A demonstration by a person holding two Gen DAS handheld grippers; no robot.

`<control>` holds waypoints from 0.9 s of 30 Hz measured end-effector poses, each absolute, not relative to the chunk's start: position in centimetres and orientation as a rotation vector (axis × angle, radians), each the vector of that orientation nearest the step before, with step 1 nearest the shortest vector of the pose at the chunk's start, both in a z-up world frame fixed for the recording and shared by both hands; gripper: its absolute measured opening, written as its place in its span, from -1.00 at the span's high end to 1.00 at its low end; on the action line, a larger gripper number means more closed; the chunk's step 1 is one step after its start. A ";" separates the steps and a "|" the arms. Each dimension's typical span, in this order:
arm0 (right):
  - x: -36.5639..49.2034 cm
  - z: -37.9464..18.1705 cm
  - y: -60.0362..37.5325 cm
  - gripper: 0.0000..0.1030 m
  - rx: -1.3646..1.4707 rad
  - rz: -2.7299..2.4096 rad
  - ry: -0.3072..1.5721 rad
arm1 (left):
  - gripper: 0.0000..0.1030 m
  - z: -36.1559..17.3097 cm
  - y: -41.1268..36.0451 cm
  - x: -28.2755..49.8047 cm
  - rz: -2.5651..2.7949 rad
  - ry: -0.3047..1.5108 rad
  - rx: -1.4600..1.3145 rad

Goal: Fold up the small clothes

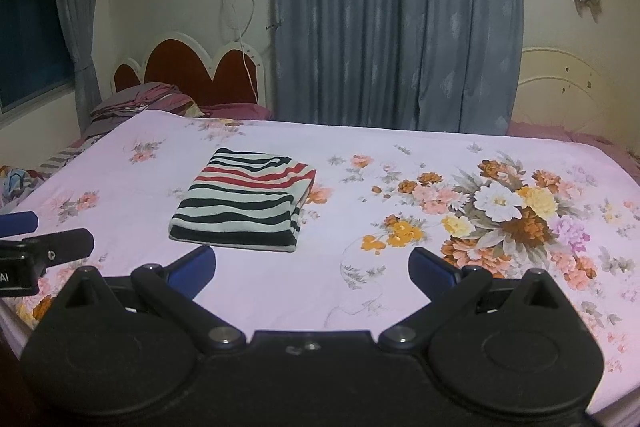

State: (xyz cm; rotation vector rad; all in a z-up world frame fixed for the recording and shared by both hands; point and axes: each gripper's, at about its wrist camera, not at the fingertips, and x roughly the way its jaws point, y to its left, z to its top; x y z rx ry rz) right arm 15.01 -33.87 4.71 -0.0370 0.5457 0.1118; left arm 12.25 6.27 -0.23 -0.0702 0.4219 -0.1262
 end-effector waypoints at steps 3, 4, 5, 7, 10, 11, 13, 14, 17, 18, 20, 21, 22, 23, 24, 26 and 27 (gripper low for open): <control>15.0 4.8 -33.9 -0.99 -0.042 0.113 0.543 | -0.99 -0.2 6.1 12.2 -0.124 0.419 -0.068; 15.0 4.8 -33.9 -0.99 -0.042 0.114 0.543 | -0.99 -0.1 6.1 12.3 -0.124 0.419 -0.069; 15.0 4.8 -33.9 -0.99 -0.041 0.115 0.542 | -0.99 -0.2 6.1 12.3 -0.125 0.421 -0.068; 15.0 4.8 -33.8 -0.99 -0.042 0.114 0.543 | -0.99 -0.1 6.1 12.3 -0.122 0.422 -0.068; 15.1 4.8 -33.8 -0.99 -0.042 0.117 0.541 | -0.99 0.0 6.0 12.3 -0.117 0.421 -0.067; 15.2 4.8 -33.8 -0.99 -0.044 0.118 0.542 | -0.99 0.0 6.0 12.3 -0.116 0.421 -0.067; 15.3 4.8 -33.9 -0.99 -0.046 0.122 0.541 | -0.99 0.1 6.1 12.4 -0.114 0.420 -0.067; 15.3 4.8 -33.9 -0.99 -0.045 0.122 0.541 | -0.99 0.1 6.1 12.5 -0.112 0.421 -0.066; 15.3 4.8 -34.0 -0.99 -0.046 0.123 0.540 | -0.99 0.1 6.1 12.7 -0.111 0.421 -0.065; 15.3 4.8 -34.0 -0.99 -0.047 0.122 0.540 | -0.99 0.1 6.2 12.7 -0.111 0.422 -0.065; 15.3 4.8 -34.0 -0.99 -0.046 0.122 0.540 | -0.99 0.1 6.2 12.8 -0.113 0.422 -0.065; 15.3 4.8 -34.0 -0.99 -0.047 0.120 0.540 | -0.99 0.0 6.1 12.7 -0.111 0.422 -0.063; 15.4 4.8 -34.0 -0.99 -0.048 0.120 0.541 | -0.99 0.1 6.1 12.7 -0.112 0.422 -0.063; 15.5 4.8 -34.1 -0.99 -0.050 0.121 0.540 | -0.99 0.0 6.1 12.7 -0.114 0.422 -0.065; 15.5 4.9 -34.1 -0.99 -0.050 0.119 0.540 | -0.99 0.0 6.1 12.8 -0.115 0.421 -0.064; 15.7 4.9 -34.3 -0.99 -0.050 0.121 0.540 | -0.99 0.0 6.0 12.9 -0.117 0.421 -0.062; 15.7 4.9 -34.3 -0.99 -0.051 0.121 0.540 | -0.99 0.0 6.0 13.0 -0.118 0.420 -0.062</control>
